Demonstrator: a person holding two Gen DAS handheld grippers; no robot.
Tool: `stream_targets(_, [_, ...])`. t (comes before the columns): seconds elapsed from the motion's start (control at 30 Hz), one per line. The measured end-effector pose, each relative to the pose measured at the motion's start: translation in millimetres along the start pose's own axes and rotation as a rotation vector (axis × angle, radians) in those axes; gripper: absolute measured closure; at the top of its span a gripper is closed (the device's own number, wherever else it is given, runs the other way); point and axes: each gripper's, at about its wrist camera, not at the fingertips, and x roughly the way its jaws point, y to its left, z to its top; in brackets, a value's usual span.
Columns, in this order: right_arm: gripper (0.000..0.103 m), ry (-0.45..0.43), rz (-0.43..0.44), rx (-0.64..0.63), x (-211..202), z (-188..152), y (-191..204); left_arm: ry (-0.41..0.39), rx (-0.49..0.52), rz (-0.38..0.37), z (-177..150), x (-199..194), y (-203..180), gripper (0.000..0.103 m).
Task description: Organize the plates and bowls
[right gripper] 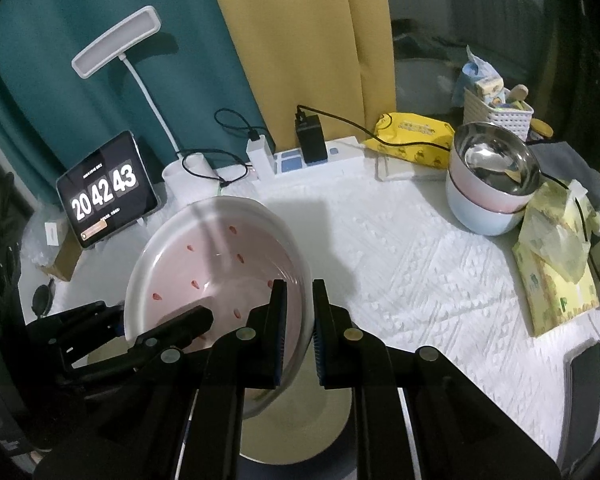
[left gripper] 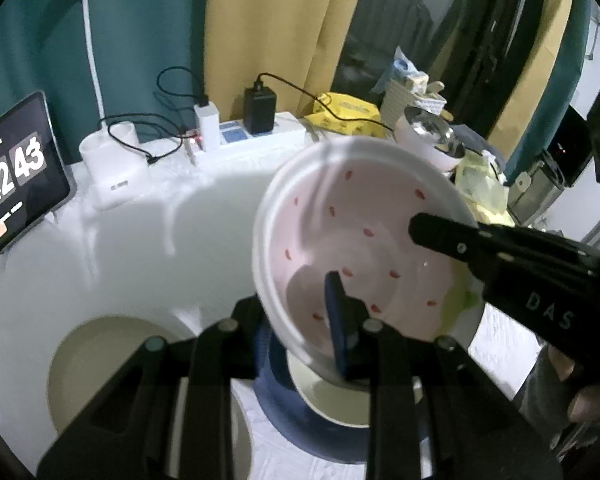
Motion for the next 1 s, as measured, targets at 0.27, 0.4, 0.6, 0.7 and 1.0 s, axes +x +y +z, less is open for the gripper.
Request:
stream_targets(0.27, [0.090, 0.019, 0.002, 0.023, 2.6, -16.3, -12.8, 0.026, 0.016, -0.006, -10.3, 8.0, -8.8, 0.077])
stream_targets(0.4, [0.090, 0.025, 0.004, 0.039, 3.5, -23.2, -17.3, 0.038, 0.023, -0.006, -16.8, 11.8, -13.0, 0.077])
stream_targets(0.6, [0.090, 0.046, 0.009, 0.055, 8.5, -34.5, -22.5, 0.073, 0.031, -0.007, -27.5, 20.5, -14.5, 0.077])
stream_targets(0.7, [0.090, 0.055, 0.011, 0.059, 11.2, -39.3, -24.1, 0.082, 0.033, -0.007, -31.1, 22.5, -15.1, 0.077])
stream_targets(1.0, [0.090, 0.077, 0.021, 0.066, 16.9, -50.2, -27.4, 0.098, 0.059, -0.001, -39.4, 25.7, -15.8, 0.077])
